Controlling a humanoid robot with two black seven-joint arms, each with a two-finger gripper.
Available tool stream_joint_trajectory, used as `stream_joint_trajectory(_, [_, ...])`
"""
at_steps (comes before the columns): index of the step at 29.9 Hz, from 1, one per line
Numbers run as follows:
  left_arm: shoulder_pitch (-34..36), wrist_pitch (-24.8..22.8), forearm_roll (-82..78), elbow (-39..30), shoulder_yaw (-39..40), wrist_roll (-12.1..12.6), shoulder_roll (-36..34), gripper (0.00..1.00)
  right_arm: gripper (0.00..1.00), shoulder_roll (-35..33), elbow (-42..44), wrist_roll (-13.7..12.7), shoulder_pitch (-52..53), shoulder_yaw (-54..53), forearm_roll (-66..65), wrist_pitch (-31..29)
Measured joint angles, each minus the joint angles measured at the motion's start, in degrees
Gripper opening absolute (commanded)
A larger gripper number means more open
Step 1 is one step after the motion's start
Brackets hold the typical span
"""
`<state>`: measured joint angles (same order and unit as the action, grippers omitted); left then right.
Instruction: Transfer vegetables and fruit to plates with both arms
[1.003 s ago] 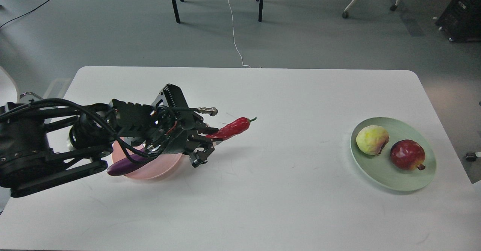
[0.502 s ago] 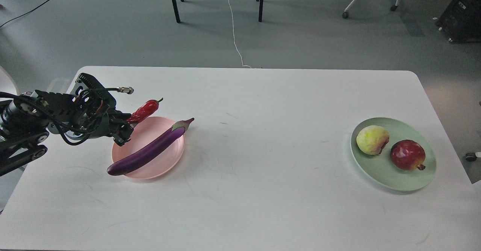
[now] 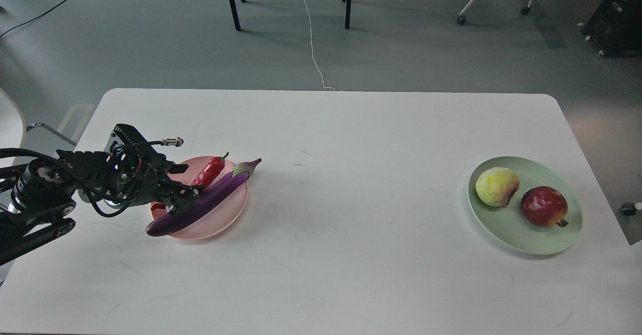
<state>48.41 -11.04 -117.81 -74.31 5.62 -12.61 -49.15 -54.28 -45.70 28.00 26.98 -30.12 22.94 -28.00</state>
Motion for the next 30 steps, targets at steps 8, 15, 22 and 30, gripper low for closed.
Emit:
stream_joint_trajectory(8, [0.9, 7.2, 20.1, 0.7, 3.9, 0.0, 0.7, 0.98, 0.99, 0.4, 0.9, 0.0, 1.1, -0.2, 0.0, 0.0])
stream_joint_trajectory(15, [3.3, 7.2, 56.1, 1.9, 15.4, -0.1, 1.8, 0.98, 0.99, 0.7, 1.0, 0.0, 9.8, -0.3, 0.1, 0.0])
stream_joint_trajectory(22, [3.7, 7.0, 79.0, 7.9, 25.6, 0.1, 5.6, 0.98, 0.99, 2.0, 1.0, 0.0, 19.6, -0.3, 0.1, 0.0])
stream_joint_trajectory(30, [3.7, 2.1, 104.4, 16.1, 34.9, 0.1, 10.7, 0.98, 0.98, 6.4, 2.2, 0.0, 21.4, -0.4, 0.2, 0.0])
